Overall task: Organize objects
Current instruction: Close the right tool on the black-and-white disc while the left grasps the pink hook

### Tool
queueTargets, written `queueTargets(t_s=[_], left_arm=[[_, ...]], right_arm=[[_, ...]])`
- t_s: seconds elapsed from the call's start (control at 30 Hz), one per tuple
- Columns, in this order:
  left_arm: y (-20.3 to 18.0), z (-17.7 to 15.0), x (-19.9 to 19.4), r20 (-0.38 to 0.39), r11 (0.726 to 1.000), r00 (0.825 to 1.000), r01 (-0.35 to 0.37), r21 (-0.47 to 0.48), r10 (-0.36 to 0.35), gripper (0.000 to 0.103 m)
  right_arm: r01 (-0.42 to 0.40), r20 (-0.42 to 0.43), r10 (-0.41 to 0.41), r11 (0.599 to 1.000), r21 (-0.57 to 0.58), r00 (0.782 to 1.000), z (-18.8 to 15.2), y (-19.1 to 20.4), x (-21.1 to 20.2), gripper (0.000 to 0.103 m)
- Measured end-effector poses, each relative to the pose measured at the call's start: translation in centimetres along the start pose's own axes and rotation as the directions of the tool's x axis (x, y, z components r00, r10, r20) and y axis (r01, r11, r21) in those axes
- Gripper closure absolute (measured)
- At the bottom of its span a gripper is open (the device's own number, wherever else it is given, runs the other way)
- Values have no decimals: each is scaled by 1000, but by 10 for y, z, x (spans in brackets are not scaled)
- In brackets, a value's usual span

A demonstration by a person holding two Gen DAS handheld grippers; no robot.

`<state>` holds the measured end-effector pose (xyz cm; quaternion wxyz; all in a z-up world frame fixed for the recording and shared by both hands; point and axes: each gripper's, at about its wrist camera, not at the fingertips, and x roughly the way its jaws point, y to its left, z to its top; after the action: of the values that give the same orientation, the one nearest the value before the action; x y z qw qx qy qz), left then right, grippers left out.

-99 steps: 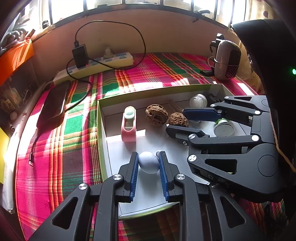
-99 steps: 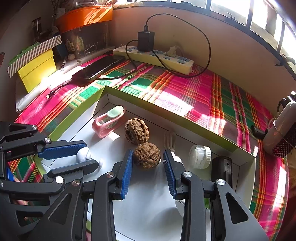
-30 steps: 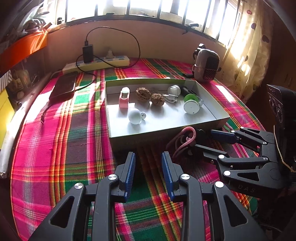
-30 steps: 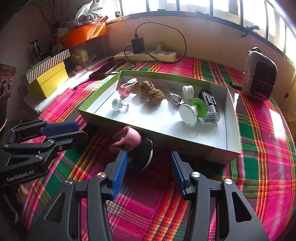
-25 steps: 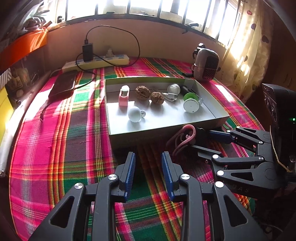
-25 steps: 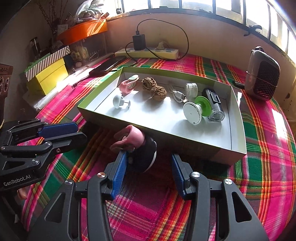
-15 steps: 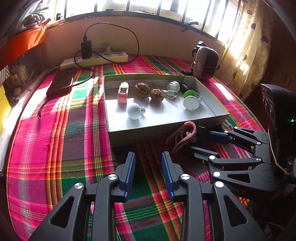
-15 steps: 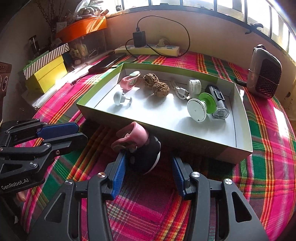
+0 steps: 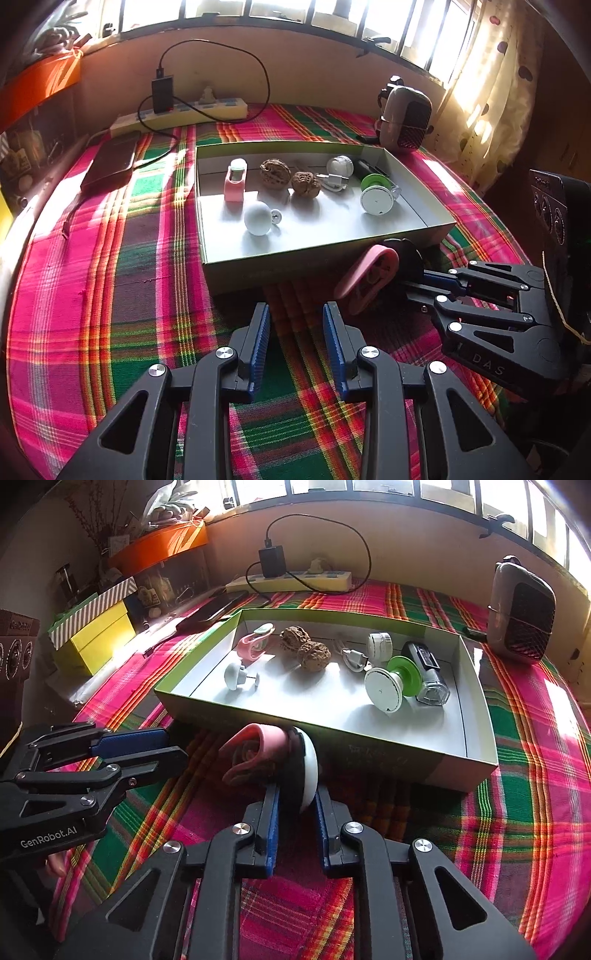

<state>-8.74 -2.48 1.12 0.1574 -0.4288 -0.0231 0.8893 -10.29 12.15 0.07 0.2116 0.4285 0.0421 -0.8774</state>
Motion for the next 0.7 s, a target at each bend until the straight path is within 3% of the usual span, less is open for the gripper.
queueTargets(t_s=[0.27, 0.7], left_arm=[[-11, 3, 2, -2, 999, 999, 37, 35, -37, 75], [-31, 13, 19, -40, 993, 997, 67, 99, -63, 70]], right_arm=[[14, 0, -14, 999, 34, 1000, -5, -8, -5, 91], [-82, -15, 85, 985, 152, 996, -16, -36, -17, 90]])
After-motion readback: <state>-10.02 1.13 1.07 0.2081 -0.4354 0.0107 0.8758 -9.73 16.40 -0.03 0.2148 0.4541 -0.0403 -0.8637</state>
